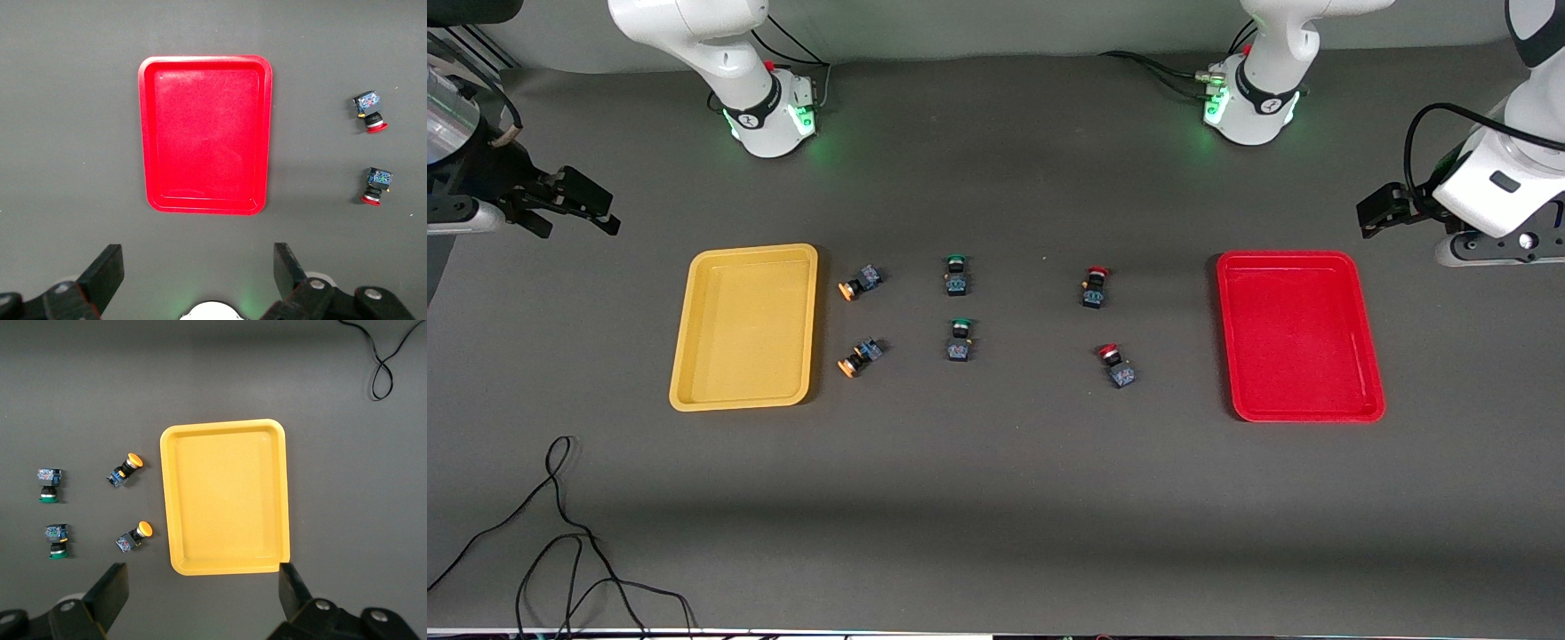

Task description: Place red and yellow buttons in trays

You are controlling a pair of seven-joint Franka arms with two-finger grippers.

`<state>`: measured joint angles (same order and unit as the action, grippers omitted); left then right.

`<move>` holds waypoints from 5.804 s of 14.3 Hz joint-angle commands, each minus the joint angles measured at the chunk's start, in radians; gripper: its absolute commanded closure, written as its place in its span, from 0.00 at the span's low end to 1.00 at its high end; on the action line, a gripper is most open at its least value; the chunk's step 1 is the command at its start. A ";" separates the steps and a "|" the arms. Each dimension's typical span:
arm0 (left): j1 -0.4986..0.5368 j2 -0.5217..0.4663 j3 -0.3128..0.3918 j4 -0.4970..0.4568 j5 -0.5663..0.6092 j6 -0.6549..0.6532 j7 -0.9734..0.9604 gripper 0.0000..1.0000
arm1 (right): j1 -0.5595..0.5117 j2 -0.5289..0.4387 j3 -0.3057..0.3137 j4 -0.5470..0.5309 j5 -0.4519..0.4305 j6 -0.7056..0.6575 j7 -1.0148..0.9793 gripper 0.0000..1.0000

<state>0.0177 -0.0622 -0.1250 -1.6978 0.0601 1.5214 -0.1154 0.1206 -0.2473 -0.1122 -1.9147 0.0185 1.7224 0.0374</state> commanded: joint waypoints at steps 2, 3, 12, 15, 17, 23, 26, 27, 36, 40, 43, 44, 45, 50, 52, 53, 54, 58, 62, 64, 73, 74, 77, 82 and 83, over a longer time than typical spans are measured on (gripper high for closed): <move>-0.018 0.012 0.018 0.029 0.007 -0.030 0.011 0.00 | -0.010 0.020 0.006 0.037 -0.017 -0.043 -0.031 0.00; -0.018 0.012 0.018 0.027 0.007 -0.032 0.011 0.00 | -0.012 0.022 0.006 0.040 -0.017 -0.044 -0.034 0.00; -0.136 0.116 0.010 0.021 -0.003 -0.029 -0.006 0.00 | 0.001 0.118 0.215 -0.171 -0.022 0.187 0.371 0.00; -0.221 0.218 0.010 0.017 -0.006 0.046 -0.077 0.01 | 0.008 0.216 0.292 -0.305 -0.015 0.423 0.628 0.00; -0.295 0.300 0.007 0.007 -0.006 0.113 -0.212 0.01 | 0.013 0.340 0.360 -0.310 -0.014 0.523 0.801 0.00; -0.467 0.456 -0.050 -0.207 -0.029 0.598 -0.664 0.01 | 0.005 0.546 0.375 -0.389 -0.006 0.724 1.144 0.00; -0.495 0.489 -0.054 -0.279 -0.026 0.713 -0.665 0.01 | 0.008 0.565 0.378 -0.411 -0.006 0.718 1.208 0.00; -0.507 0.495 -0.054 -0.321 -0.023 0.780 -0.668 0.01 | 0.010 0.559 0.379 -0.415 -0.006 0.711 1.220 0.00; -0.544 0.536 -0.054 -0.388 -0.022 0.905 -0.698 0.04 | 0.014 0.580 0.453 -0.471 0.008 0.743 1.303 0.00; -0.545 0.549 -0.054 -0.413 -0.022 0.971 -0.696 0.36 | 0.014 0.585 0.457 -0.472 0.009 0.766 1.303 0.43; -0.542 0.530 -0.054 -0.411 -0.022 0.953 -0.693 1.00 | 0.013 0.594 0.457 -0.471 0.009 0.782 1.303 0.84; -0.539 0.518 -0.054 -0.411 -0.022 0.945 -0.692 1.00 | 0.013 0.585 0.457 -0.469 0.009 0.786 1.305 0.87; -0.536 0.504 -0.054 -0.404 -0.022 0.918 -0.688 1.00 | 0.013 0.576 0.459 -0.468 0.009 0.786 1.306 0.88; -0.452 0.308 -0.050 -0.228 -0.031 0.391 -0.614 1.00 | 0.008 0.432 0.451 -0.465 0.023 0.773 1.299 0.88; -0.359 0.187 -0.045 -0.215 -0.039 0.255 -0.462 1.00 | 0.005 0.364 0.389 -0.463 0.023 0.760 1.242 0.88; -0.305 0.126 -0.044 -0.226 -0.043 0.215 -0.363 1.00 | 0.004 0.337 0.353 -0.463 0.023 0.737 1.181 0.88; -0.244 0.087 -0.038 -0.232 -0.043 0.182 -0.261 1.00 | 0.005 0.321 0.309 -0.463 0.023 0.712 1.127 0.88; -0.137 0.001 0.079 -0.399 -0.043 0.222 0.001 1.00 | 0.011 0.286 0.139 -0.516 0.024 0.707 0.873 0.88; -0.136 0.041 0.137 -0.635 -0.040 0.542 0.056 1.00 | 0.011 0.313 0.052 -0.573 0.069 0.744 0.745 0.88; -0.134 0.129 0.137 -0.671 -0.040 0.679 0.056 1.00 | 0.011 0.362 0.049 -0.595 0.132 0.769 0.684 0.88; -0.117 0.227 0.137 -0.711 -0.040 0.866 0.048 0.00 | 0.008 0.416 0.037 -0.598 0.149 0.816 0.667 0.00; -0.125 0.201 0.134 -0.665 -0.040 0.776 0.037 0.01 | 0.010 0.398 0.039 -0.590 0.149 0.815 0.667 0.00; -0.180 0.214 0.124 -0.385 -0.043 0.402 -0.007 0.01 | 0.014 0.376 0.066 -0.526 0.144 0.815 0.673 0.00; -0.288 0.580 0.033 0.216 -0.140 0.143 -0.468 0.00 | 0.014 0.573 0.271 -0.269 0.132 0.807 0.889 0.00; -0.289 0.648 0.000 0.278 -0.137 0.158 -0.565 0.00 | 0.027 0.618 0.302 -0.221 0.132 0.803 0.932 0.00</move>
<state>-0.2653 0.3497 -0.0871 -1.6615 -0.0554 1.7247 -0.5087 0.1314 0.2339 0.1358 -2.2671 0.1511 2.5419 0.8823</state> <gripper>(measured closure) 0.000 0.000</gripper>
